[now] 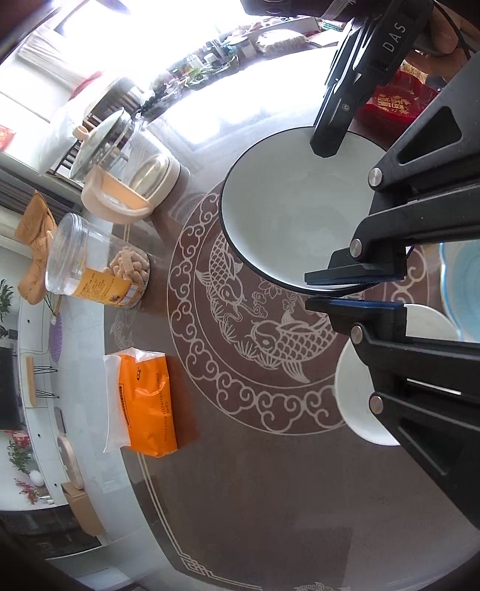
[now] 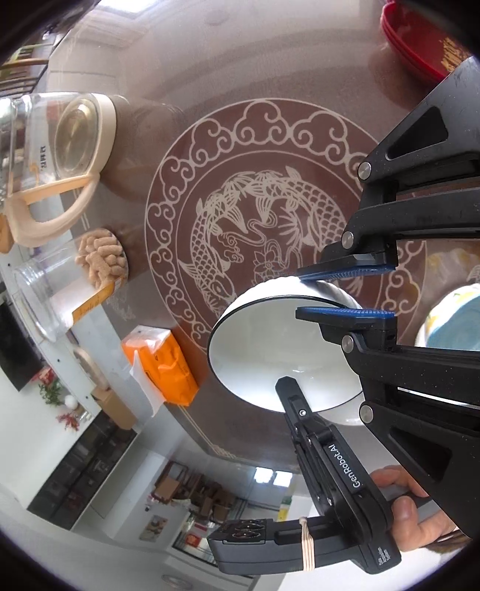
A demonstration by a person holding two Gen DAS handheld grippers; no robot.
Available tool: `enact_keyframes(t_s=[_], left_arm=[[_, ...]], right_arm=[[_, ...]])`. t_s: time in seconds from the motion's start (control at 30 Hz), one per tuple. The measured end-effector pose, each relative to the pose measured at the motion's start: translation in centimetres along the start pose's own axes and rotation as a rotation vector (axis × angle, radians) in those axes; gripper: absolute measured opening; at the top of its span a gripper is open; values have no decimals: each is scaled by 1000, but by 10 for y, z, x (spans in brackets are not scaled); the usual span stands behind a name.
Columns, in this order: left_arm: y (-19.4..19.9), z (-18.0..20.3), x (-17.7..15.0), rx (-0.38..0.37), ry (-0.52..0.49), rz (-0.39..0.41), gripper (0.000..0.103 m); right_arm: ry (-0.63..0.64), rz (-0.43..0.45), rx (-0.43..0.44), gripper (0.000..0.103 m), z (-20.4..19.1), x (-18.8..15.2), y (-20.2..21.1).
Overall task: Organize plates and bowls
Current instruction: 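Grip the black-rimmed bowl rim with both tools and lift it, then lower the black-rimmed bowl into the blue bowl and open both tools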
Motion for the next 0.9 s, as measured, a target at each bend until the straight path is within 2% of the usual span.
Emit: enact_keyframes(t_s=[0.2,0.4,0.67,0.9], left_arm=[[67,11,-54,2,-20,52,6],[96,-8,-117,34,24,51,6],[82,-32,-171,76,75,10,6],[64,-37,-181,80,75,-14,6]], right_arm=[[25,10,33,16,-24,-50,60],[-7,-60,79,16,-33,-112,70],[15,-141,65,16,-38,-163,43],[25,-160,29,16,-32,-177,24]])
Point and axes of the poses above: each gripper's, at about its wrist camera, not at the fingertips, and y roughly against the way its jaws point, z to its right, x to its top, the point moved 4 cm from there along -y, roughly the way its jaws point, and after that the axes turned 11 degrees about z, right-handed, at the moved point
